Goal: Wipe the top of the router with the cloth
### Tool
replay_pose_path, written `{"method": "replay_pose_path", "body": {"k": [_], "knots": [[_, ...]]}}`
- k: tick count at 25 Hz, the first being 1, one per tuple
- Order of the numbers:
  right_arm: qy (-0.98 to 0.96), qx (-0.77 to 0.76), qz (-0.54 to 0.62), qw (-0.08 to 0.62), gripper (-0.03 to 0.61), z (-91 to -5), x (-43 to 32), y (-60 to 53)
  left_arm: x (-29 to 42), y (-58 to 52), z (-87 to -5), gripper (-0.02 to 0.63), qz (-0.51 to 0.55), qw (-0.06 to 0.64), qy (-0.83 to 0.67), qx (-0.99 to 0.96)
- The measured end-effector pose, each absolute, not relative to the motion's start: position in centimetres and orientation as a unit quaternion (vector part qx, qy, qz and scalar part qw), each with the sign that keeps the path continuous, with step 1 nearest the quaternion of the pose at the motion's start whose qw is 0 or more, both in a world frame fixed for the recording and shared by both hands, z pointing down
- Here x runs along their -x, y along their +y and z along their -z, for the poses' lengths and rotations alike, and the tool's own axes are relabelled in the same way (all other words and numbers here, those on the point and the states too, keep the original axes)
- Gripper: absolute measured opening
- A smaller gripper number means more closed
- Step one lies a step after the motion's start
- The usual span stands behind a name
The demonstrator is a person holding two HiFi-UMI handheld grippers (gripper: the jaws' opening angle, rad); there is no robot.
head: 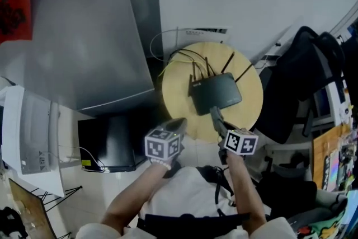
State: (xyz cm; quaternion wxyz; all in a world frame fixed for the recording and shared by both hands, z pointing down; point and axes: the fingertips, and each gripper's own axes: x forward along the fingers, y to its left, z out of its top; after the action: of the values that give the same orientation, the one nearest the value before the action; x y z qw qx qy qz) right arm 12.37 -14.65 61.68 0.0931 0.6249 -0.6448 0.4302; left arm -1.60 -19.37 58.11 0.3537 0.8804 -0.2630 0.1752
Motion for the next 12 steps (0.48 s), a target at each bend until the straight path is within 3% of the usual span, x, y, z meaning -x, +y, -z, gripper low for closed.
{"method": "replay_pose_path", "body": {"k": [6,12], "knots": [[-0.672,-0.625,-0.397,-0.014,0.037,-54.5,-17.2,-10.5,-2.0,-16.6,-53.3,-0.002,-0.153,0.299,-0.269,-0.903],[-0.691,-0.621,-0.369,-0.027,0.035,-51.9,-20.5,-5.6,-5.8,-11.3,-50.8,-0.002,-0.143,0.282,-0.282,-0.906]]}}
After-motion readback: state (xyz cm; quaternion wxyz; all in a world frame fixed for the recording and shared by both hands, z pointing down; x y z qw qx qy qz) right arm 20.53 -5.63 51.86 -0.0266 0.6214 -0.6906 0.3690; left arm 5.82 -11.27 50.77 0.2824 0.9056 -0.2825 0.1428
